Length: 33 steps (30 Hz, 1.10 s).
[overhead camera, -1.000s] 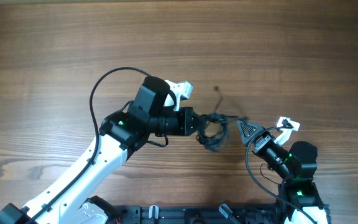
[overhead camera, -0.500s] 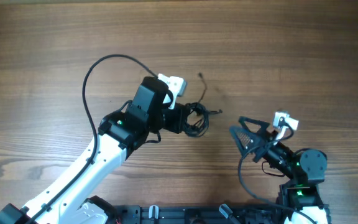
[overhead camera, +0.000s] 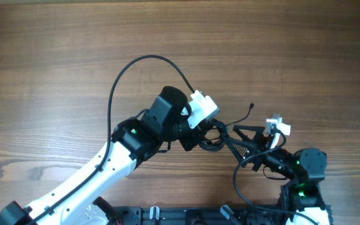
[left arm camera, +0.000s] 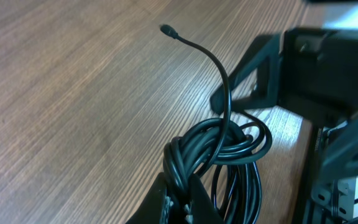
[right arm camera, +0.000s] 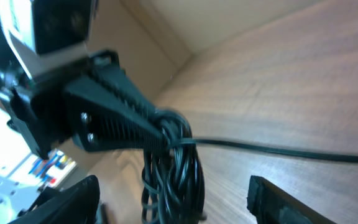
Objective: Untangle cables
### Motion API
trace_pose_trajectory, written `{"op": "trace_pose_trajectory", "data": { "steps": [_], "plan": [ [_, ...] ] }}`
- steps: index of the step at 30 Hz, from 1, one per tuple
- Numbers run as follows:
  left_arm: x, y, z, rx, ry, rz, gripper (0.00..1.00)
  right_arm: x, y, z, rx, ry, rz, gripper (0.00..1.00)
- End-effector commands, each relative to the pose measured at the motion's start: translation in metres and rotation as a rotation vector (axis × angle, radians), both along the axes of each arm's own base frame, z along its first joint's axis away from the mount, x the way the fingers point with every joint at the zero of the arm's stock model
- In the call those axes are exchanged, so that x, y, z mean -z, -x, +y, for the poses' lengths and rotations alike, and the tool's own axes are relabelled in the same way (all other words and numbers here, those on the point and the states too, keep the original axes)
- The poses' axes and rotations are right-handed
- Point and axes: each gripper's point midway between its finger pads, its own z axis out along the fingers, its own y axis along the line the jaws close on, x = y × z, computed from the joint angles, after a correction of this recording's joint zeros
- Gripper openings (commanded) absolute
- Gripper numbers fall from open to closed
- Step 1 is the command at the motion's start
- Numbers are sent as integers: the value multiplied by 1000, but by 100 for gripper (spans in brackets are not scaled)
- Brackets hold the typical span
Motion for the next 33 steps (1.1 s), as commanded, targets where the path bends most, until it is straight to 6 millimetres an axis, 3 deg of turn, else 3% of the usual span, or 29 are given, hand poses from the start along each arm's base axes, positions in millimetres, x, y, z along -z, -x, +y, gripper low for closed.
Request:
{"op": "trace_pose_trajectory", "data": {
  "steps": [1,7,12,16,19,22,23,25,26,27,28,33],
  "plan": [
    [-9,2,-6,42,27,-37,4,6,11,6,-72,5,23,74],
    [-9,12,-13,76,30,-34,4,7,15,7,-93,1,34,51],
    [-9,24,-22,116,30,-34,4,7,22,11,-136,-5,39,46],
    [-9,31,-26,137,30,-34,4,8,20,10,-123,-4,44,25],
    [-9,26,-24,115,18,-50,5,8,19,9,-118,-3,44,9],
    [-8,15,-21,59,1,-77,8,10,14,7,-81,-22,95,4],
    [-10,10,-21,22,7,-76,13,11,10,5,-51,-35,127,4],
    [-14,2,-21,-49,31,-62,42,13,1,-1,13,-63,180,4],
    [-17,-1,-22,-76,47,-52,71,14,-4,-4,49,-77,205,4],
    [-20,-3,-23,-98,65,-42,93,14,-9,-7,87,-91,227,4],
    [-23,-5,-24,-125,91,-23,100,15,-15,-12,136,-110,255,4],
    [-31,-20,-22,-363,206,148,100,19,-37,-33,321,-229,391,4]
  ]
}}
